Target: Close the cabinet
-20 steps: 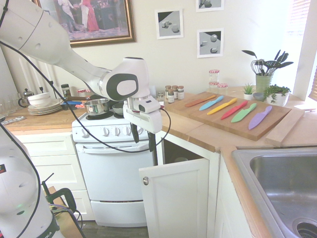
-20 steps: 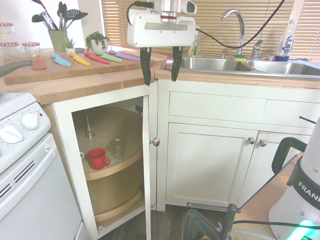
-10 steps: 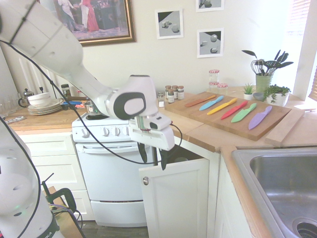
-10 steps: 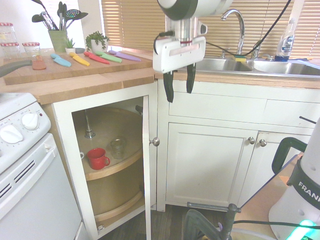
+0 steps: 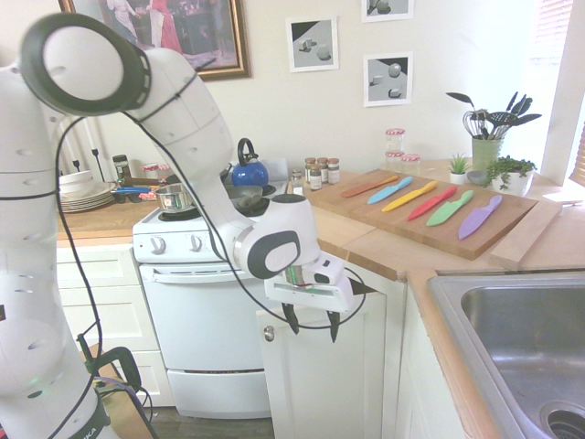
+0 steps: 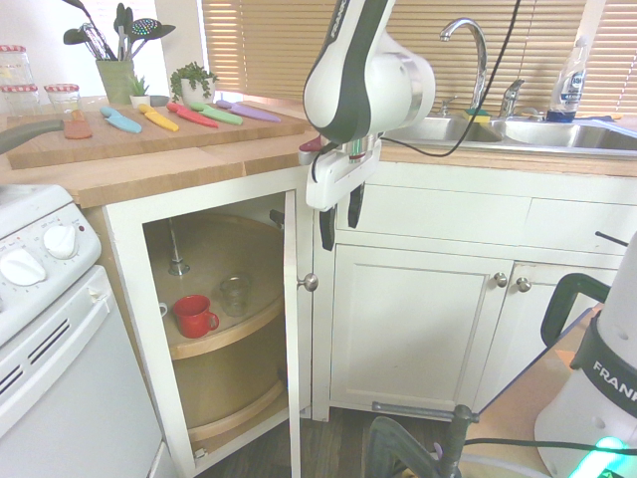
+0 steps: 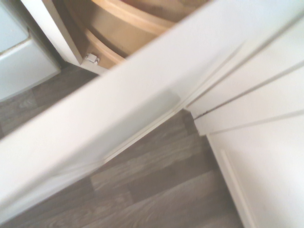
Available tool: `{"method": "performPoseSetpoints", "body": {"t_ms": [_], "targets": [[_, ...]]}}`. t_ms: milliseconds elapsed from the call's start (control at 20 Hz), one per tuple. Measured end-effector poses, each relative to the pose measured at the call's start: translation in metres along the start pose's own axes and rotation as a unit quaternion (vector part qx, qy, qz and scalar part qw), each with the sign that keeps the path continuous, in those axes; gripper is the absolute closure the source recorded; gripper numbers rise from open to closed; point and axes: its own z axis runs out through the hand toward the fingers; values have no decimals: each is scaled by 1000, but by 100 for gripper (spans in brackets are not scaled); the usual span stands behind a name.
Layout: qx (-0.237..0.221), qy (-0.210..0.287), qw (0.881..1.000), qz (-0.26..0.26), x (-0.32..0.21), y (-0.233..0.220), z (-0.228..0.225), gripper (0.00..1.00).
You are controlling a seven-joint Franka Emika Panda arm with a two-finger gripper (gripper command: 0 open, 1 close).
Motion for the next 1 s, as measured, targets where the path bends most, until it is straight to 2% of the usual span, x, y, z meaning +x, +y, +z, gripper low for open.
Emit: {"method": "performPoseSetpoints", "body": {"t_ms": [50,100,1000], "targets": [[0,1,1000,-2,7,-5,2,0],[1,0,1000,-3,12,-10,4,100],[-8,-13,1000,-9,15,-24,9,100]]}}
